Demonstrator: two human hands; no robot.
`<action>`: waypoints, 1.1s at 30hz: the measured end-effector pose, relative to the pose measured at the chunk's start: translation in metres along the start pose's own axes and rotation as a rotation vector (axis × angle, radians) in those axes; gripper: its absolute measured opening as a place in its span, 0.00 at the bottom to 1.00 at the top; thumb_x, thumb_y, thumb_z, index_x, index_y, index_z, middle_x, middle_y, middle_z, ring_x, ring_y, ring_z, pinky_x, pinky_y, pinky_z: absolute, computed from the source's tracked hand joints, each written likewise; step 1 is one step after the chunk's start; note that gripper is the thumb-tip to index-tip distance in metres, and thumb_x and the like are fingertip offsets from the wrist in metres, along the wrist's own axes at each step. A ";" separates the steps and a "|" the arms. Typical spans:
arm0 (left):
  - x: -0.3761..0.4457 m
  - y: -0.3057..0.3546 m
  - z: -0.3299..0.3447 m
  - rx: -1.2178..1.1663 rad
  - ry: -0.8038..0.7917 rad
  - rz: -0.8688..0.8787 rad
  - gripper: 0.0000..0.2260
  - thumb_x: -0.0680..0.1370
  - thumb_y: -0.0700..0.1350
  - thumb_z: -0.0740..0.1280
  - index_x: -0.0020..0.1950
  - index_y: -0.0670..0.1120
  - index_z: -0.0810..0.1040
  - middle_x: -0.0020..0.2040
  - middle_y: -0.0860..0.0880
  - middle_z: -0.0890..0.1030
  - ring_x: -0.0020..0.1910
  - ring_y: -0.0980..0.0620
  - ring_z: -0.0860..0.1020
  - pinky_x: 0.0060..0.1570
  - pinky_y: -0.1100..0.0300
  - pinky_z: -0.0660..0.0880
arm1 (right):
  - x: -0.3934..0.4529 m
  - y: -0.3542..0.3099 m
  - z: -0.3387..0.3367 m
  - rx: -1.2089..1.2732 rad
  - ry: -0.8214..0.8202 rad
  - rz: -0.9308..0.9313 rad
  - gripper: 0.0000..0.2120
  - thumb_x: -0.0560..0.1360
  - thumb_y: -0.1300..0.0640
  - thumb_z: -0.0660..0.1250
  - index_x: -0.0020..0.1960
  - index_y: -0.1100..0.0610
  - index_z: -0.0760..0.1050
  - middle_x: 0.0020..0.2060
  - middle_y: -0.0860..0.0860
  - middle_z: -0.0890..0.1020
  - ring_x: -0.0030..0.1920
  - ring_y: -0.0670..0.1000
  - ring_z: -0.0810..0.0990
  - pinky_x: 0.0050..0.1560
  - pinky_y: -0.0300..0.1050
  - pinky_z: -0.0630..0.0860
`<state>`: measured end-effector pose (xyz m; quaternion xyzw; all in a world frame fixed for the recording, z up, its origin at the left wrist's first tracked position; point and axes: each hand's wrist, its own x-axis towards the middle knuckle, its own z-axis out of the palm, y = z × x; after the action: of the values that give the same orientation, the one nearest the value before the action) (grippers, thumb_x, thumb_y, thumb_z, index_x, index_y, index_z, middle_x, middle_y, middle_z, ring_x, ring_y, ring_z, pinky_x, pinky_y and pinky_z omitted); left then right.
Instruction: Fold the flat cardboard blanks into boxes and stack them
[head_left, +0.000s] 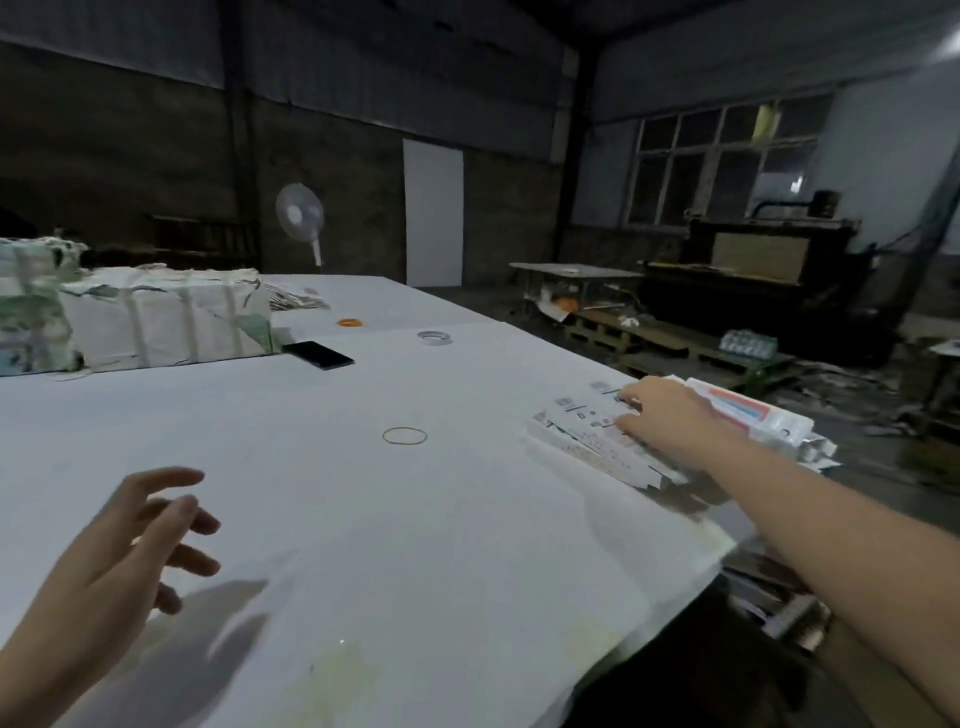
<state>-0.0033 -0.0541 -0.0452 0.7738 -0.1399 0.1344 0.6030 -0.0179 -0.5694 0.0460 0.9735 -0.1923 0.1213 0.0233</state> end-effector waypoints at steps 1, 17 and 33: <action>0.000 -0.001 -0.001 0.019 0.005 -0.012 0.22 0.70 0.70 0.61 0.59 0.63 0.77 0.45 0.53 0.83 0.35 0.48 0.84 0.25 0.55 0.78 | 0.004 0.004 0.001 -0.058 0.021 0.010 0.15 0.78 0.47 0.64 0.63 0.49 0.77 0.58 0.50 0.79 0.58 0.55 0.76 0.54 0.51 0.77; -0.002 0.009 -0.001 0.571 -0.043 0.027 0.13 0.80 0.42 0.67 0.46 0.62 0.76 0.40 0.58 0.82 0.39 0.57 0.81 0.45 0.53 0.78 | -0.077 -0.269 0.003 0.640 -0.002 -0.607 0.13 0.78 0.45 0.64 0.61 0.45 0.78 0.59 0.45 0.78 0.59 0.49 0.75 0.60 0.50 0.73; 0.005 0.005 -0.104 1.349 0.033 -0.657 0.21 0.82 0.48 0.57 0.75 0.52 0.59 0.73 0.45 0.69 0.68 0.34 0.67 0.64 0.39 0.66 | -0.123 -0.368 0.075 1.007 -0.127 -0.840 0.10 0.76 0.58 0.67 0.52 0.45 0.81 0.48 0.40 0.80 0.51 0.42 0.76 0.54 0.44 0.75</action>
<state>-0.0048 0.0455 -0.0141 0.9753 0.2200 0.0154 0.0091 0.0293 -0.1903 -0.0568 0.8629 0.2831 0.1196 -0.4012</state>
